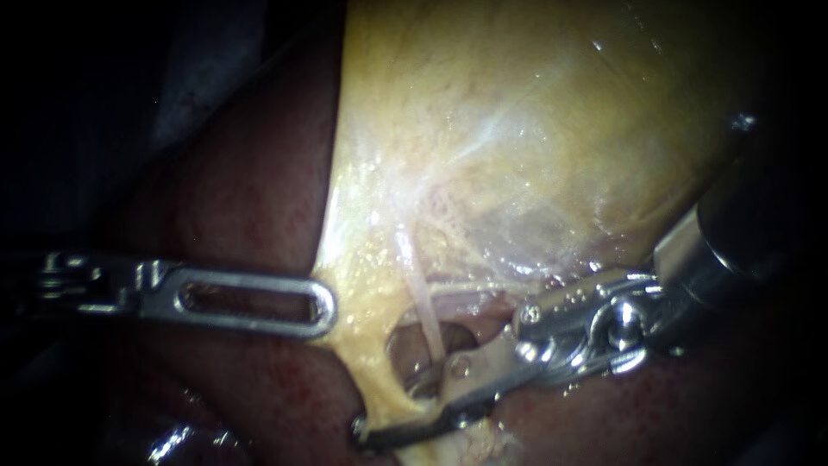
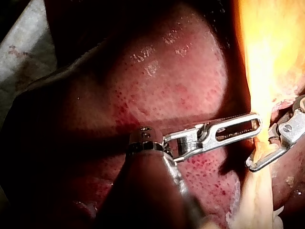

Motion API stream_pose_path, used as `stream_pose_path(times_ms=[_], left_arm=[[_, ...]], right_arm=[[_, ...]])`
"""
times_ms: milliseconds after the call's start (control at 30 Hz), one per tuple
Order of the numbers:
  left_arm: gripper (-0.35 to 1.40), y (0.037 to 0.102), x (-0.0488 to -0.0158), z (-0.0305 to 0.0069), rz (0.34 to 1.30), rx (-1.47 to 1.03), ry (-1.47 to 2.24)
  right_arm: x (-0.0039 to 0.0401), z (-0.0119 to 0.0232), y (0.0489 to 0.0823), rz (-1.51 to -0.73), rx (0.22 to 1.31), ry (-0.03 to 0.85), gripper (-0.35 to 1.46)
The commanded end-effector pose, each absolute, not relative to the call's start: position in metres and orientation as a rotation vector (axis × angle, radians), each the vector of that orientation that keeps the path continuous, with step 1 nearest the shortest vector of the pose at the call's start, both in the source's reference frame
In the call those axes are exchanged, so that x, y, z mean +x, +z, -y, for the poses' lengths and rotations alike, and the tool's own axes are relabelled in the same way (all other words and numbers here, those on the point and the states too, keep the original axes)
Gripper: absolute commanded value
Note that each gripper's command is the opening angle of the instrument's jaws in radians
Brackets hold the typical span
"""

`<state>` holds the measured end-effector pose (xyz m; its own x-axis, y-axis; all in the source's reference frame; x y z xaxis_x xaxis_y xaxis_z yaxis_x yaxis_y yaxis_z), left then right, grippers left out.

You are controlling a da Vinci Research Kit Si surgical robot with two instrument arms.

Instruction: Going back first clip left tube

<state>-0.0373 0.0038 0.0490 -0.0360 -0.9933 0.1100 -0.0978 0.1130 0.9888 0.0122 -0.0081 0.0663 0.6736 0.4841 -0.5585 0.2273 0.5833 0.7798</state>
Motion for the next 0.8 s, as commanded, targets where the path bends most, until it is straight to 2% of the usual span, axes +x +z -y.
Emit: stream_pose_path(times_ms=[33,600,733,800], left_arm=[[-0.35,0.0490,-0.0373,-0.0038,1.356,1.182,-1.099],[-0.35,0.0490,-0.0373,-0.0038,1.356,1.182,-1.099],[-0.35,0.0490,-0.0373,-0.0038,1.356,1.182,-1.099],[-0.35,0.0490,-0.0373,-0.0038,1.356,1.182,-1.099]], right_arm=[[0.0122,0.0081,0.0662,-0.850,0.965,0.172,-0.35],[0.0123,0.0082,0.0663,-0.850,0.965,0.171,-0.35],[0.0123,0.0081,0.0662,-0.851,0.963,0.173,0.06],[0.0123,0.0081,0.0662,-0.855,0.953,0.180,0.18]])
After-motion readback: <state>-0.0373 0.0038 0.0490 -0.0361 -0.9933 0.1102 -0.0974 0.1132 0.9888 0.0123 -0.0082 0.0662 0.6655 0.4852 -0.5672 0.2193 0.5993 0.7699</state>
